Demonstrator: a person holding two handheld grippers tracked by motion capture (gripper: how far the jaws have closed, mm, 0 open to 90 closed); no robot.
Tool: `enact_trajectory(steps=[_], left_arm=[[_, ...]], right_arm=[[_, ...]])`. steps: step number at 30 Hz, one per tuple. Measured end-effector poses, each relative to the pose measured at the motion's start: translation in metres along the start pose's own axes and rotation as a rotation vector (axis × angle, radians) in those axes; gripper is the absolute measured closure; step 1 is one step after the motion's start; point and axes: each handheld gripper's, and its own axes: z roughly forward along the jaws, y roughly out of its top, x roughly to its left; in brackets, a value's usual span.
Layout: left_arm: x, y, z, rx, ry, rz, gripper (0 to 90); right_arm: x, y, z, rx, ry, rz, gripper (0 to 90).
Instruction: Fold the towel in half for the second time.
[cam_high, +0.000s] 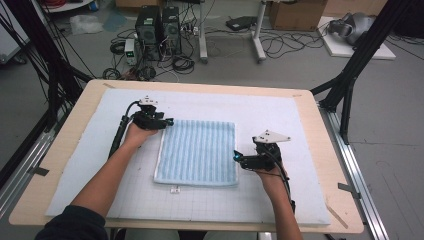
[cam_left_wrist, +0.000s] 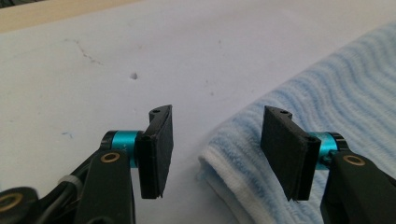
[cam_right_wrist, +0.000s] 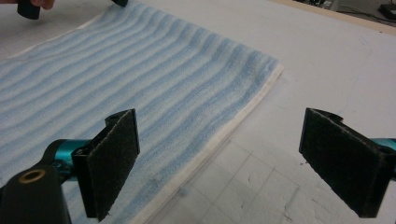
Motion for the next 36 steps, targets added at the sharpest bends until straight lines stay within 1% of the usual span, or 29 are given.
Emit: enact_trajectory(steps=[2, 3, 5, 6, 7, 8, 9, 10, 12, 15, 16, 19, 21, 23, 24, 28, 32, 33, 34, 35, 36], left_arm=[[0.0, -0.002, 0.003, 0.025, 0.012, 0.012, 47.6], [0.0, -0.004, 0.005, 0.037, 0.009, 0.014, 50.1], [-0.001, -0.004, 0.006, 0.033, 0.02, 0.019, 52.9], [0.0, -0.004, 0.006, 0.031, 0.011, 0.02, 56.3], [0.0, -0.004, 0.006, 0.028, 0.001, 0.024, 62.0], [-0.001, -0.005, 0.006, 0.024, -0.004, 0.02, 65.5], [-0.001, -0.005, 0.006, 0.023, -0.022, 0.017, 70.5], [-0.001, -0.005, 0.006, 0.024, -0.025, 0.017, 75.0], [-0.002, -0.005, 0.006, 0.023, -0.028, -0.007, 77.8], [-0.001, -0.005, 0.006, 0.023, -0.044, -0.037, 81.5], [-0.001, -0.005, 0.006, 0.022, -0.045, -0.042, 82.0], [-0.002, -0.005, 0.006, 0.024, -0.042, -0.043, 83.2], [-0.001, -0.005, 0.006, 0.022, -0.049, -0.061, 83.5], [0.001, -0.006, 0.006, 0.018, -0.06, -0.083, 83.9], [0.001, -0.006, 0.006, 0.021, -0.061, -0.086, 83.9], [0.001, -0.006, 0.005, 0.023, -0.056, -0.073, 84.0], [0.002, -0.006, 0.005, 0.02, -0.063, -0.079, 84.0], [0.002, -0.006, 0.005, 0.02, -0.064, -0.081, 84.1], [0.002, -0.006, 0.005, 0.02, -0.066, -0.08, 84.1], [0.002, -0.006, 0.005, 0.02, -0.067, -0.079, 84.3], [0.002, -0.006, 0.005, 0.021, -0.067, -0.079, 84.3]], right_arm=[[0.0, 0.0, 0.0, 0.002, 0.001, 0.0, 11.4], [0.0, -0.001, 0.001, 0.004, 0.001, -0.005, 11.4], [0.001, -0.001, 0.002, 0.008, 0.003, -0.003, 11.5], [0.001, -0.001, 0.002, 0.011, 0.005, -0.003, 11.4], [0.001, -0.001, 0.003, 0.011, 0.004, -0.003, 11.5], [0.0, -0.001, 0.004, 0.01, 0.004, -0.007, 11.4], [0.0, -0.001, 0.006, 0.012, 0.002, -0.007, 11.4], [0.0, -0.001, 0.007, 0.015, 0.005, -0.001, 11.4], [-0.002, 0.0, 0.012, 0.025, 0.011, 0.001, 11.4], [-0.005, 0.005, 0.021, 0.038, 0.01, 0.006, 11.4], [-0.008, 0.008, 0.025, 0.033, 0.008, 0.005, 11.5], [-0.019, 0.016, 0.039, 0.043, -0.002, 0.034, 11.4], [-0.027, 0.022, 0.051, 0.068, 0.003, 0.045, 11.4], [-0.034, 0.029, 0.062, 0.097, 0.013, 0.038, 11.4], [-0.036, 0.032, 0.066, 0.111, 0.011, 0.035, 11.5], [-0.046, 0.043, 0.084, 0.163, -0.008, 0.01, 11.5], [-0.051, 0.05, 0.099, 0.194, -0.023, 0.021, 11.8], [-0.053, 0.051, 0.103, 0.206, -0.025, 0.02, 13.8], [-0.054, 0.052, 0.105, 0.211, -0.024, 0.024, 21.6], [-0.056, 0.053, 0.107, 0.205, -0.024, 0.03, 28.8], [-0.057, 0.053, 0.108, 0.187, -0.028, 0.041, 32.3]])
